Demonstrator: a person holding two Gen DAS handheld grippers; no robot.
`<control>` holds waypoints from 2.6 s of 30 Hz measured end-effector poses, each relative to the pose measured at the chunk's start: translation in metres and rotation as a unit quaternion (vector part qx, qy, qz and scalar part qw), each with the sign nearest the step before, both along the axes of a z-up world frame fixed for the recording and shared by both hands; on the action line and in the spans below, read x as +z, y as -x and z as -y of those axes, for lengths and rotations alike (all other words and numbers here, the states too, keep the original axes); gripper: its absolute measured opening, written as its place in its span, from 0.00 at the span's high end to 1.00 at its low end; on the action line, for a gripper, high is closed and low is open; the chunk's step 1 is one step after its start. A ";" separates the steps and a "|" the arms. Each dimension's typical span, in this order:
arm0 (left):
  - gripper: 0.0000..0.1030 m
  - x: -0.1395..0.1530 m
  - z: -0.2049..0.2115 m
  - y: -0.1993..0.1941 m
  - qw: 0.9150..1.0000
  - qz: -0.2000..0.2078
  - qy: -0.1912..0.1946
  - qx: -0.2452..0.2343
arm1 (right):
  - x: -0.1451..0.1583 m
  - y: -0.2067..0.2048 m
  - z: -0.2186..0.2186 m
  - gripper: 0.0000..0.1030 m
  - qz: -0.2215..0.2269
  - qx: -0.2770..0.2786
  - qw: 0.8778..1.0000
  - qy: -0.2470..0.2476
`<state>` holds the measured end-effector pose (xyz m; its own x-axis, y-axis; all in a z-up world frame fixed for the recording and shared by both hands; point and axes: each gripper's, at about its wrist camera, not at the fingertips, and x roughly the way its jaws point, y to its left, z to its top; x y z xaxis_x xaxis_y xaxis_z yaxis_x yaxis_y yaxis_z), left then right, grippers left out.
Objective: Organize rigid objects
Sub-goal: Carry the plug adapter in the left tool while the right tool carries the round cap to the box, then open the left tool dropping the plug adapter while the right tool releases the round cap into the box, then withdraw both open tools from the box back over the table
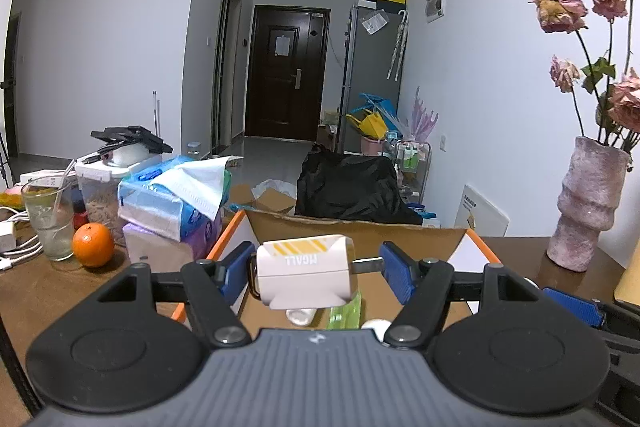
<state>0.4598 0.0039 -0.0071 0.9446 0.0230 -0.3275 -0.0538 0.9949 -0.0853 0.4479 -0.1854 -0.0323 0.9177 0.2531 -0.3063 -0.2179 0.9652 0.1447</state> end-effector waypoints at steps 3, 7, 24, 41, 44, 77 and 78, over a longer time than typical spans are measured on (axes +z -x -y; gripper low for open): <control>0.32 -0.001 -0.001 -0.012 1.000 -0.001 -0.001 0.002 | 0.000 -0.011 -0.002 0.63 0.000 -0.001 1.000 0.002; 0.32 -0.003 0.000 -0.027 1.000 -0.002 -0.003 0.003 | -0.002 -0.024 -0.006 0.63 0.000 -0.002 1.000 0.004; 0.32 -0.011 0.000 -0.078 1.000 -0.009 -0.021 0.008 | -0.008 -0.075 -0.022 0.63 -0.004 -0.004 1.000 0.022; 0.00 -0.016 -0.007 -0.091 0.999 -0.010 -0.040 0.018 | -0.014 -0.085 -0.020 0.26 -0.019 -0.034 0.998 0.040; 0.00 -0.015 -0.007 -0.091 0.999 -0.012 -0.042 0.021 | -0.010 -0.080 -0.015 0.12 -0.008 -0.038 0.999 0.026; 0.00 -0.010 -0.008 -0.071 0.998 -0.004 -0.056 0.024 | -0.001 -0.061 -0.018 0.06 0.021 -0.053 0.997 0.053; 0.00 -0.010 -0.008 -0.069 0.998 -0.003 -0.057 0.023 | -0.001 -0.059 -0.018 0.06 0.023 -0.051 0.997 0.053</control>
<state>0.5284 0.0118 -0.0166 0.9395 0.1048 -0.3262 -0.1007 0.9945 0.0294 0.5065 -0.1678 -0.0331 0.9506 0.1262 -0.2835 -0.1221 0.9920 0.0322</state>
